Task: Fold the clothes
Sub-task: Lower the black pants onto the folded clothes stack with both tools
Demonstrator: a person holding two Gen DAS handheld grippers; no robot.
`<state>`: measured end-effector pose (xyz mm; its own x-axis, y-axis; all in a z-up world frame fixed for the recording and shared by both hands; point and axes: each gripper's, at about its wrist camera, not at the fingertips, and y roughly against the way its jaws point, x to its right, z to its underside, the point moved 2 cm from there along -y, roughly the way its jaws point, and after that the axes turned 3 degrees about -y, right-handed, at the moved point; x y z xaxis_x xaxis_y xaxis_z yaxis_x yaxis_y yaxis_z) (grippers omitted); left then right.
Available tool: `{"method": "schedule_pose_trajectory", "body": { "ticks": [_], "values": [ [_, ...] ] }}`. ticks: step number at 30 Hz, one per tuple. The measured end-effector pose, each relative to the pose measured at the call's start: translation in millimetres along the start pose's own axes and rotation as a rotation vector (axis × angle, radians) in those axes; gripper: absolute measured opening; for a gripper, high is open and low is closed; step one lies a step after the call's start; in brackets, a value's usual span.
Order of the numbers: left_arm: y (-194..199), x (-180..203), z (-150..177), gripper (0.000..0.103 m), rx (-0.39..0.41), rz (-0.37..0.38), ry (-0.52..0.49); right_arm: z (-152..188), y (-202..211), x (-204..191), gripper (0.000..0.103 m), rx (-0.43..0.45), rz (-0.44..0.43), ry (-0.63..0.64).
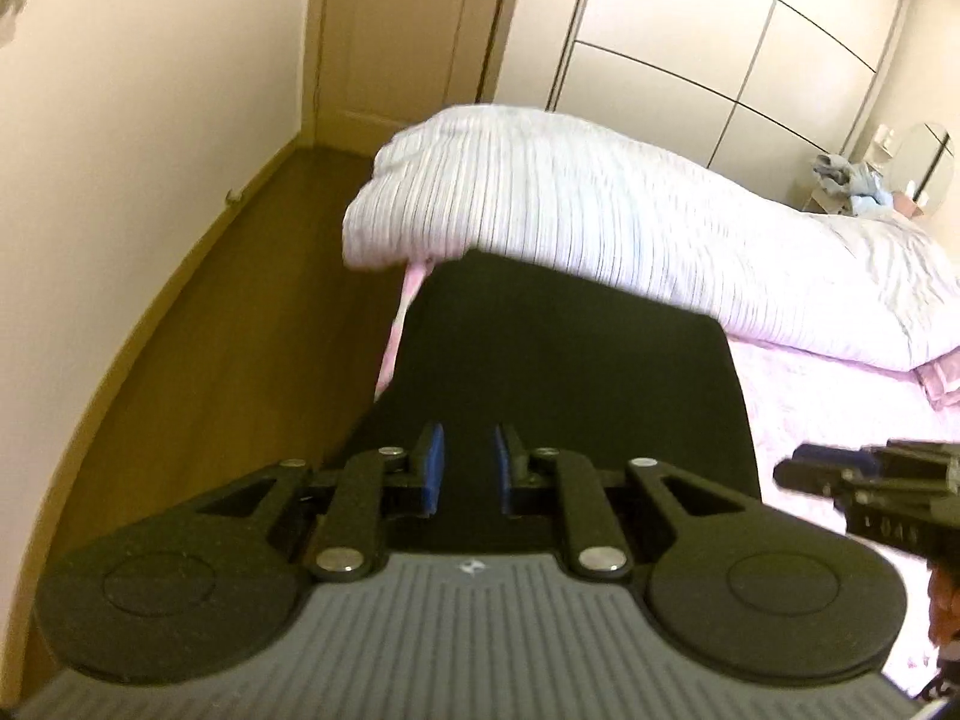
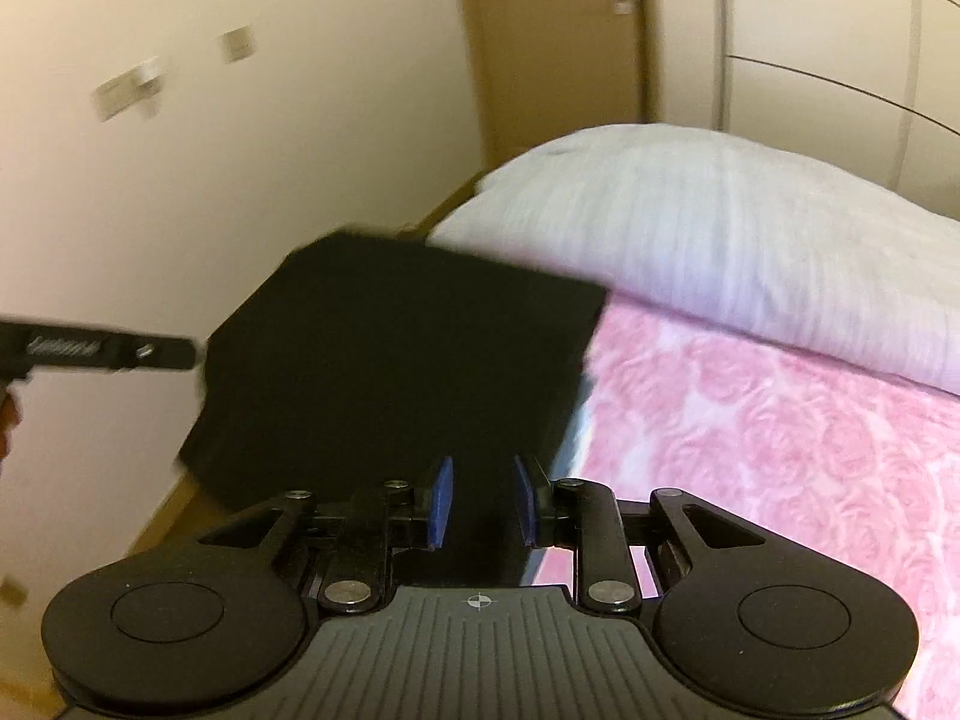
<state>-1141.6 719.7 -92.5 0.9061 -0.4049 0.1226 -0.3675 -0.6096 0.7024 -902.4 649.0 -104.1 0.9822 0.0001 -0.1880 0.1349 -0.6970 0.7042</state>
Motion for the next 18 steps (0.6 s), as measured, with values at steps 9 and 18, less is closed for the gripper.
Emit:
{"method": "schedule_pose_trajectory", "body": {
  "ticks": [9,18],
  "values": [
    [-83.0,18.2,-68.9,0.014,-0.036,0.013,-0.096,-71.5,-77.1,-10.4,0.025,-0.046,0.095,-0.188],
    [-148.3,1.1,-50.9,0.013,-0.068,0.006,-0.092,-53.4,-121.9,-9.4,0.025,-0.084,0.052,-0.164]
  ]
}}
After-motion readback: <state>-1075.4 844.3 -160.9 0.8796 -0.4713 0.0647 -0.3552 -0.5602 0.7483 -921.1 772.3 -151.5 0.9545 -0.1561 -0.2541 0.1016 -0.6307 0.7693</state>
